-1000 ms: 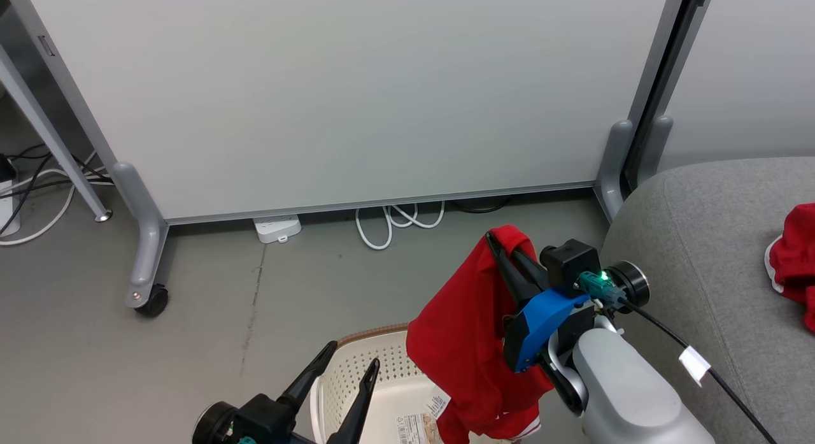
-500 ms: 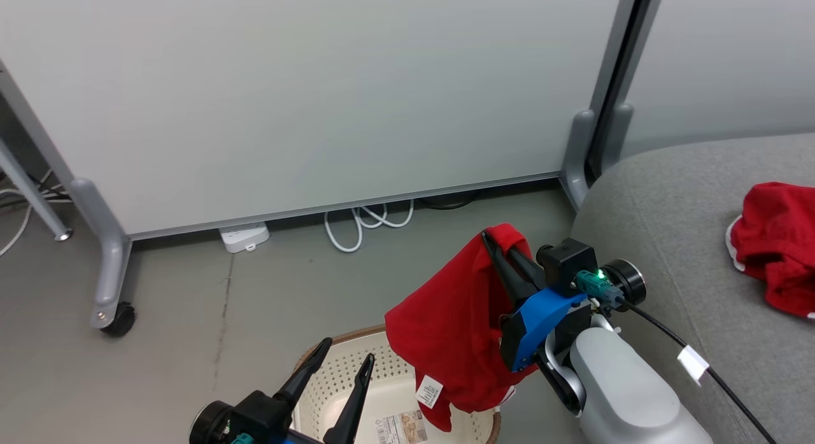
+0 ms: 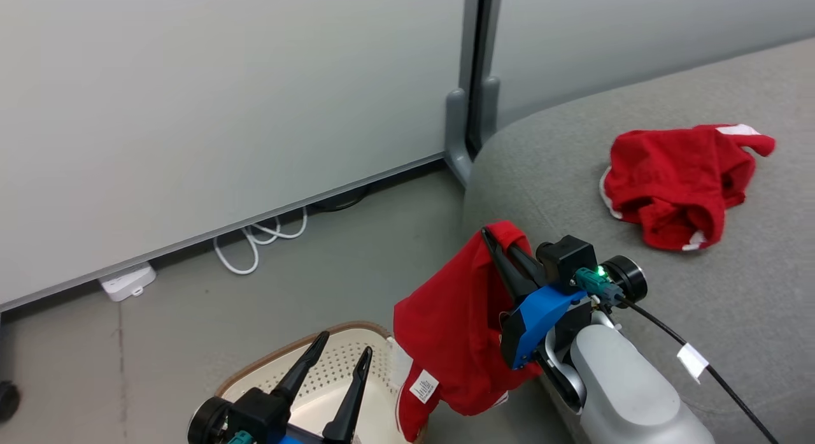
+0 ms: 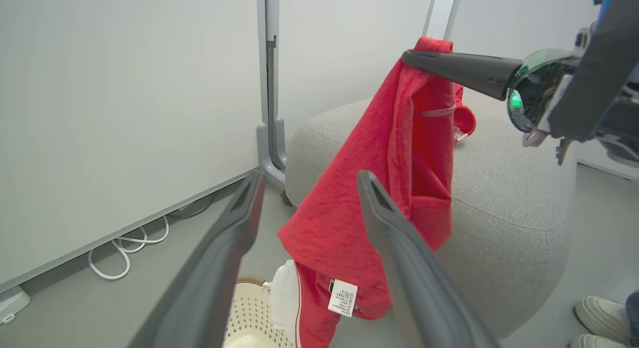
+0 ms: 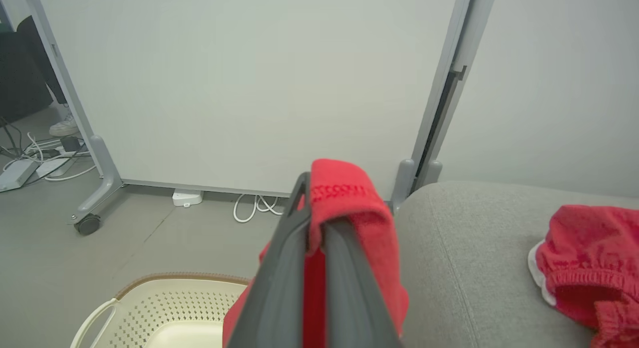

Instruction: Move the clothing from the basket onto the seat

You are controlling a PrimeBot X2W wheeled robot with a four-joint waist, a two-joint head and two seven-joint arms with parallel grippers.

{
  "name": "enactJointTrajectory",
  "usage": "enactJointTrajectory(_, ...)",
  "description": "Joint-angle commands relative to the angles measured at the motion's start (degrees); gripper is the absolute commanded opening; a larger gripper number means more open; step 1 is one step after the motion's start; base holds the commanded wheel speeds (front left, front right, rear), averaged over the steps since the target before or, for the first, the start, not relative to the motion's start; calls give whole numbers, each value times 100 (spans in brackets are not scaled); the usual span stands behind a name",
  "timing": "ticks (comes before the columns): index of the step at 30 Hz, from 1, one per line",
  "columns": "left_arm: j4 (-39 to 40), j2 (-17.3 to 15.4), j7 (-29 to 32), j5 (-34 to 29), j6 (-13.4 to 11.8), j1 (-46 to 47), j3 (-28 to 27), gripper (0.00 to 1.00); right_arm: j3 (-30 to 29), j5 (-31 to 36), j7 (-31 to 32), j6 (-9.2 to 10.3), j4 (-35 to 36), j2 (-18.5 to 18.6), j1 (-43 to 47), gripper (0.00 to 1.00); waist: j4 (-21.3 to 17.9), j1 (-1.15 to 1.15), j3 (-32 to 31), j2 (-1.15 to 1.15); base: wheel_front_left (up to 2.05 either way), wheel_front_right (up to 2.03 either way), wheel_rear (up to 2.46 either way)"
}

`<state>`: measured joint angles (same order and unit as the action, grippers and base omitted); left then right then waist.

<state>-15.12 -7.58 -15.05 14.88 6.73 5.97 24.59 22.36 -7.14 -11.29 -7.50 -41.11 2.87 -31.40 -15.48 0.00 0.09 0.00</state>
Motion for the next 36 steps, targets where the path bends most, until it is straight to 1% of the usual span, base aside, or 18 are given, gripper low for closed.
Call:
enactJointTrajectory(1,3,3,-18,-53,32,-48,-27,100,-1,18,-21,2,36,2,-29,0,-438,0,63,0,0,0,0)
enactJointTrajectory(5,11,21,-18,-88,36,-80,-86,100,7,29,-16,2,39,2,-35,0,-847,0,106,0,0,0,0)
enactJointTrajectory(8,14,30,-18,-118,46,-63,-92,100,-61,67,-27,2,26,1,-23,0,-1071,0,147,0,0,0,0)
enactJointTrajectory(15,20,21,-19,-166,67,20,-110,100,-77,8,-50,2,69,2,0,0,-1428,0,229,0,0,0,0)
enactJointTrajectory(21,-16,26,-19,-190,76,85,-71,100,-78,-5,-51,2,76,1,13,0,-1472,0,257,0,0,0,0)
enactJointTrajectory(29,-18,46,-19,-198,77,88,-132,100,-189,19,-40,2,60,2,-36,0,-1377,0,355,0,0,0,0)
enactJointTrajectory(32,23,15,-19,-239,78,130,-164,100,-313,-87,43,3,71,2,-294,0,-1348,0,468,0,0,0,0)
enactJointTrajectory(36,83,-63,-19,-292,79,243,-166,100,-641,65,284,2,64,49,-931,0,-1283,0,722,0,0,0,0)
